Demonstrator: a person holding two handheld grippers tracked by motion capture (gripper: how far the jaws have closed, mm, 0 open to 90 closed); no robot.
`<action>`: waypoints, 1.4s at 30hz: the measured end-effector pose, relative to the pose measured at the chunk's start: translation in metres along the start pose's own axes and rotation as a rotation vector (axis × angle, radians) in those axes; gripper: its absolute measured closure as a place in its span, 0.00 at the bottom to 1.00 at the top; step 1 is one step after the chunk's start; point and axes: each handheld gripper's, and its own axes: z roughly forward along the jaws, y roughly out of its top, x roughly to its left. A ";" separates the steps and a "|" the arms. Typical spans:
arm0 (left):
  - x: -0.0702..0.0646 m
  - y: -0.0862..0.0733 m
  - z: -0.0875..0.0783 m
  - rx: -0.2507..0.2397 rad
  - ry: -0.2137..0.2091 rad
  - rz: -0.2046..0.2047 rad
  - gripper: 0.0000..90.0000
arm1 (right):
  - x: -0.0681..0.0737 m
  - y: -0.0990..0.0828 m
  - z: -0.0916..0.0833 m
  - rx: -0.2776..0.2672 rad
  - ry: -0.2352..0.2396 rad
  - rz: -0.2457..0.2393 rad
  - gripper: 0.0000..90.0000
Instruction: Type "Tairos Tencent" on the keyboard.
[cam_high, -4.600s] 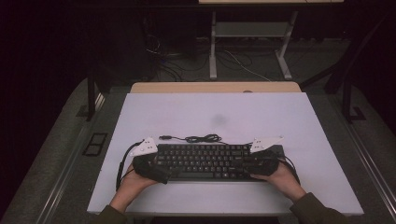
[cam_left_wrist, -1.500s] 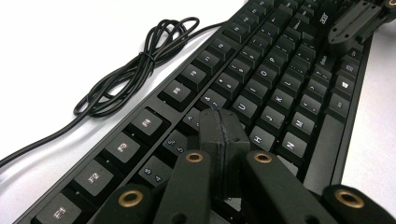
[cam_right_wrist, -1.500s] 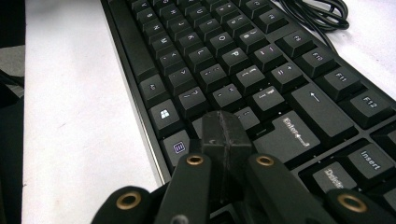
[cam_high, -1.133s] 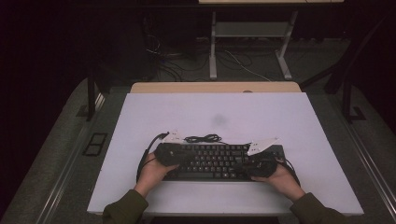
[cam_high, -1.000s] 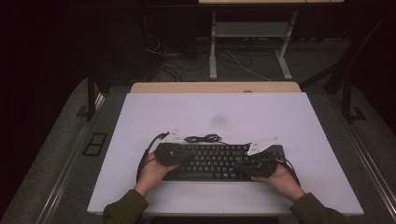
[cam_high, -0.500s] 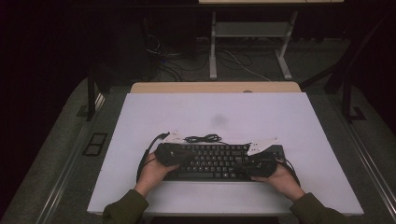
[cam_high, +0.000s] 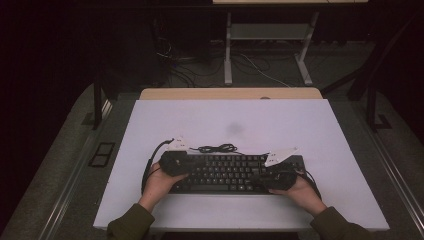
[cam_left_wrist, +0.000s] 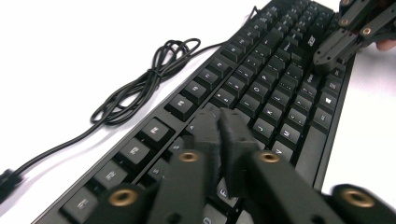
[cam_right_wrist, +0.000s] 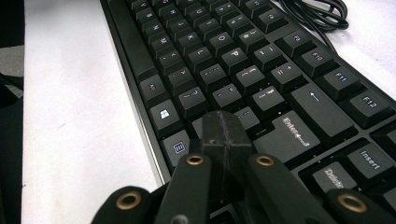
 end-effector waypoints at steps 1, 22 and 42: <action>0.001 -0.001 -0.002 -0.008 0.002 -0.005 0.92 | 0.000 0.000 0.000 0.000 0.000 -0.001 0.99; 0.004 -0.023 -0.026 -0.075 0.037 0.001 0.14 | 0.001 0.002 -0.003 -0.012 -0.007 -0.004 0.99; 0.000 -0.025 -0.028 -0.090 0.024 0.000 0.09 | -0.006 0.023 -0.008 -0.135 -0.014 0.035 0.54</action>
